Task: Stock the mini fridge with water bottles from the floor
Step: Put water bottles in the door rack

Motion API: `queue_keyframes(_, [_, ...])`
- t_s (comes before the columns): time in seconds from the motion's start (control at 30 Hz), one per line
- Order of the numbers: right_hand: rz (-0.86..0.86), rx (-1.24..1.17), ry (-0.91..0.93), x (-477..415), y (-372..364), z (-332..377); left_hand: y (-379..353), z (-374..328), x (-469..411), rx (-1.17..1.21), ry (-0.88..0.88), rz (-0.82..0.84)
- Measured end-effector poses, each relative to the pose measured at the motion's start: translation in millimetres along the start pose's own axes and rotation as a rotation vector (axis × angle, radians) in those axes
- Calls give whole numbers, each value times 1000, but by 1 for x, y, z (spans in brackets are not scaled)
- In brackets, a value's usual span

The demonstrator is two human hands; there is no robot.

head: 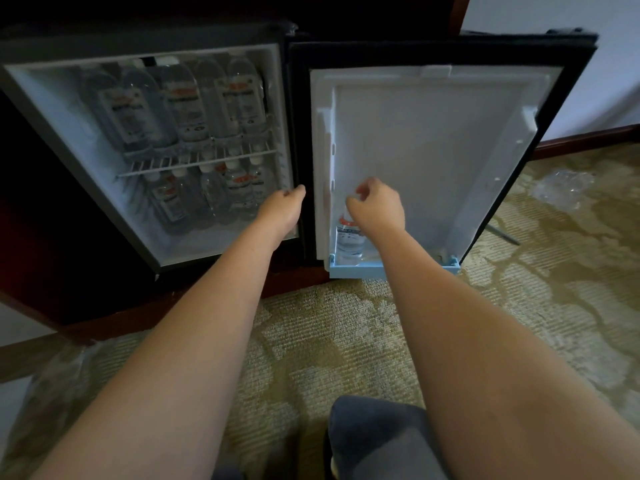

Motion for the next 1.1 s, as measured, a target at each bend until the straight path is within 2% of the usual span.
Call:
queue_keyframes(0.13, [58,-20,29,22,8,34,32,-6,27,-163,-12,13])
queue_keyframes(0.23, [179,-1,85,48,1,70,64,-10,49,-249,-34,-29])
queue_keyframes(0.4, [434,45,205,113,-28,139,137,5,93,-266,-19,-161])
queue_keyframes(0.53, [540,149,303,167,-57,190,198,32,127,-238,8,-242])
queue_keyframes(0.8, [694,228,510,285,-141,277,318,140,222,-140,142,-459])
queue_keyframes(1.1, [944,311,671,436,-258,326,402,298,343,-23,389,-643])
Point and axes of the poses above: each hand's wrist, its own x-axis away from the middle knuckle, its own y-axis out of the back of the hand, z = x × y, the point moved 9 cm from there along -x, towards the middle knuckle, and after that the axes turned 7 degrees about x, right-handed, at the moved point
